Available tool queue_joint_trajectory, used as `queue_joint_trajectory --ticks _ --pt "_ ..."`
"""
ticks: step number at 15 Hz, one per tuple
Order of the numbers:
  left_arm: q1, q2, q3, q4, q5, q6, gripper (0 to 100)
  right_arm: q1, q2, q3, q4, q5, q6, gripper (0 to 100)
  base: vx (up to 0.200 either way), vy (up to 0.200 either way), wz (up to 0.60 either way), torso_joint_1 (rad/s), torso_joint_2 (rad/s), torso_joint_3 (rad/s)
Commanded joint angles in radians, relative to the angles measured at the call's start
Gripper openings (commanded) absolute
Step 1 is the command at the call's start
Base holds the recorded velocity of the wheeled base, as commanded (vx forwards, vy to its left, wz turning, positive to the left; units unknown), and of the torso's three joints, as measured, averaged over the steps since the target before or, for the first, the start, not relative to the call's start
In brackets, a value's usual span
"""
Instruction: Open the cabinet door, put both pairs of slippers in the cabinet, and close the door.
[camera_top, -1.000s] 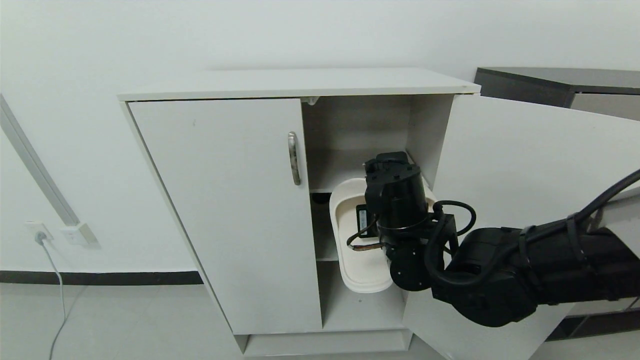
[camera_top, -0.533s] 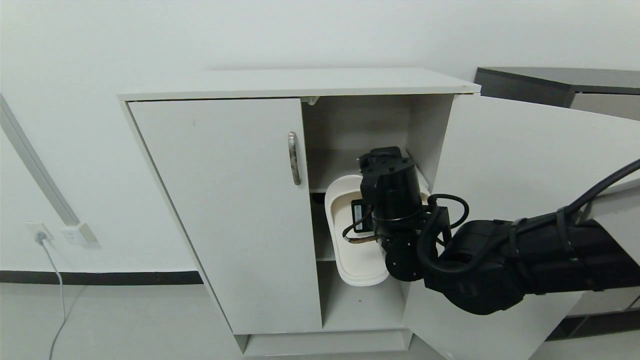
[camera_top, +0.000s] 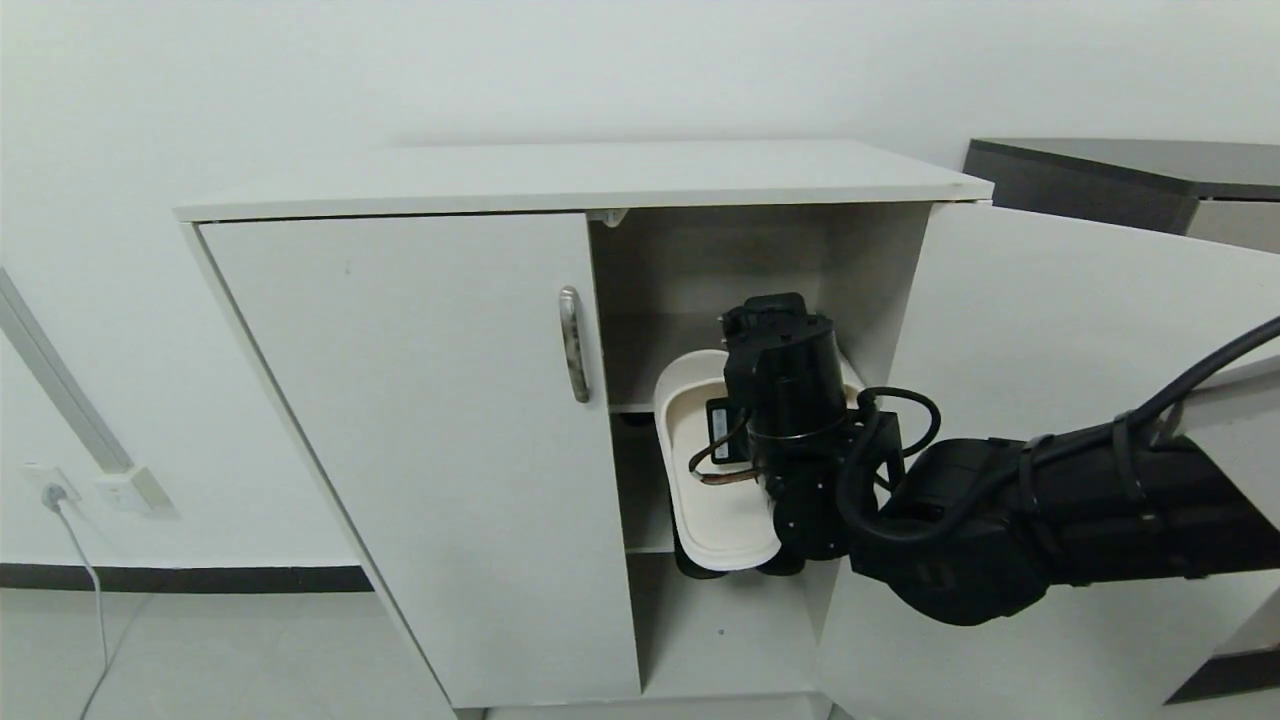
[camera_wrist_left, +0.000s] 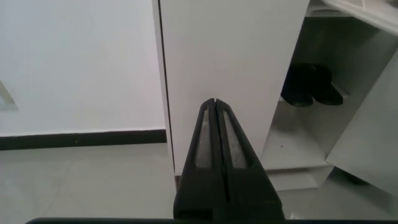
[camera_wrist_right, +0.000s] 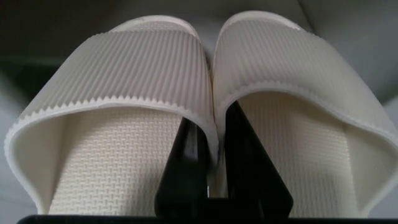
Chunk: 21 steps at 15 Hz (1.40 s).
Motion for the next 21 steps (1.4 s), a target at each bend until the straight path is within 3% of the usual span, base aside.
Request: queue_joint_trajectory --ticks 1,6,15,21 --pt "0.000 0.000 0.000 0.000 0.001 -0.001 0 0.000 -0.005 0.000 0.000 0.000 0.000 0 0.200 0.000 0.00 0.002 0.00 0.002" --pt "0.000 -0.001 0.000 0.000 0.001 -0.004 0 -0.015 0.001 -0.009 0.002 0.029 0.000 0 0.120 0.000 0.00 0.000 0.00 0.000" --pt "0.000 0.000 0.000 0.000 0.010 -0.005 0 -0.123 0.211 -0.414 0.170 0.057 0.013 0 0.000 0.000 0.00 0.000 0.00 0.000" --pt "0.000 0.000 0.000 0.000 0.013 -0.005 0 -0.158 0.242 -0.474 0.220 0.109 0.011 0 0.000 0.000 0.00 0.000 0.00 0.000"
